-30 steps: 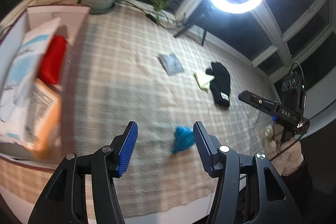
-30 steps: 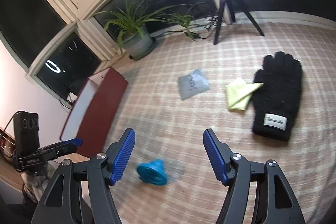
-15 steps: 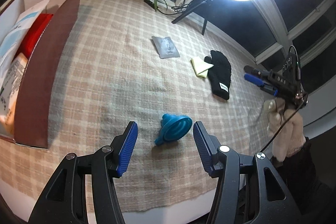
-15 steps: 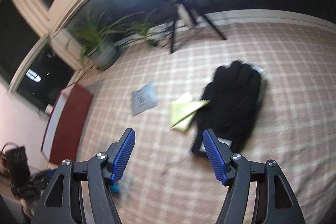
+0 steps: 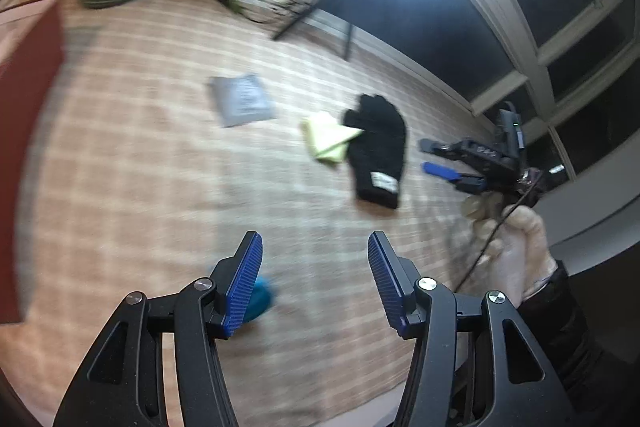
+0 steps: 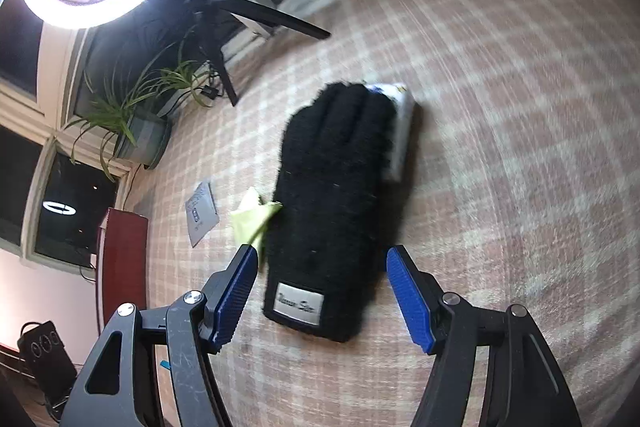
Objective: Organize soft objects
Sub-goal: 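Lower both grippers onto the glove cuff and close on it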
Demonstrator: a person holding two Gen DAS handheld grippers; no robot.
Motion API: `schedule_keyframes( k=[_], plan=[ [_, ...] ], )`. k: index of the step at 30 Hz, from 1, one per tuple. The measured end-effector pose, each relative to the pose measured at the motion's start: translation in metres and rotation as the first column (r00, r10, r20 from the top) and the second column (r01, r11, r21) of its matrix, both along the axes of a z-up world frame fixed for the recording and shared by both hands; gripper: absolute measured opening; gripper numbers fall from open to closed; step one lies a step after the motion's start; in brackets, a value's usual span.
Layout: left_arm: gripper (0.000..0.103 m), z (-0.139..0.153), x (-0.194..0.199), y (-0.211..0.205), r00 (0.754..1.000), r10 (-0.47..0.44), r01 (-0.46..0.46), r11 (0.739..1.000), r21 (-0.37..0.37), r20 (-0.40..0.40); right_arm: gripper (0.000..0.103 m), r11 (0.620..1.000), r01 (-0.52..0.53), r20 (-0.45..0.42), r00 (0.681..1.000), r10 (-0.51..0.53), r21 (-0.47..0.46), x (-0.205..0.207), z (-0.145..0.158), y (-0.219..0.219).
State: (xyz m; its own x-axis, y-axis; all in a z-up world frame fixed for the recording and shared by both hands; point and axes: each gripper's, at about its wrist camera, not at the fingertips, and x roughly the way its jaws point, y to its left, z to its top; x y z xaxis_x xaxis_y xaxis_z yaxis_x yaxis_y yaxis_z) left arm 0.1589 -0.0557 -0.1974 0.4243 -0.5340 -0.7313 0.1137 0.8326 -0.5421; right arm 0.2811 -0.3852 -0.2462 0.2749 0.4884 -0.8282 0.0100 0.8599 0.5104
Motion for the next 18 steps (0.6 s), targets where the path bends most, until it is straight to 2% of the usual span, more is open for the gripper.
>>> schedule_keyframes(
  k=[7,10,14,18],
  plan=[
    [0.054,-0.03,0.044,-0.06,0.995,-0.047,0.04,0.996,-0.078,-0.092,0.063,0.998,-0.039,-0.042,0.998,0.042,0.057,0.001,-0.015,-0.007],
    [0.054,-0.043,0.06,-0.081,0.992,-0.051,0.042,0.996,-0.075,-0.119,0.063,0.994,-0.046,-0.067,0.996,0.053,0.1,0.002,-0.023,-0.008],
    [0.054,-0.059,0.072,-0.096,0.986,-0.041,0.028,0.996,-0.08,-0.163,0.063,0.992,-0.066,-0.078,0.994,0.075,0.112,0.003,-0.029,-0.004],
    [0.054,-0.07,0.081,-0.107,0.983,-0.024,0.014,0.998,-0.053,-0.181,0.063,0.989,-0.086,-0.085,0.992,0.097,0.119,0.004,-0.034,0.0]
  ],
)
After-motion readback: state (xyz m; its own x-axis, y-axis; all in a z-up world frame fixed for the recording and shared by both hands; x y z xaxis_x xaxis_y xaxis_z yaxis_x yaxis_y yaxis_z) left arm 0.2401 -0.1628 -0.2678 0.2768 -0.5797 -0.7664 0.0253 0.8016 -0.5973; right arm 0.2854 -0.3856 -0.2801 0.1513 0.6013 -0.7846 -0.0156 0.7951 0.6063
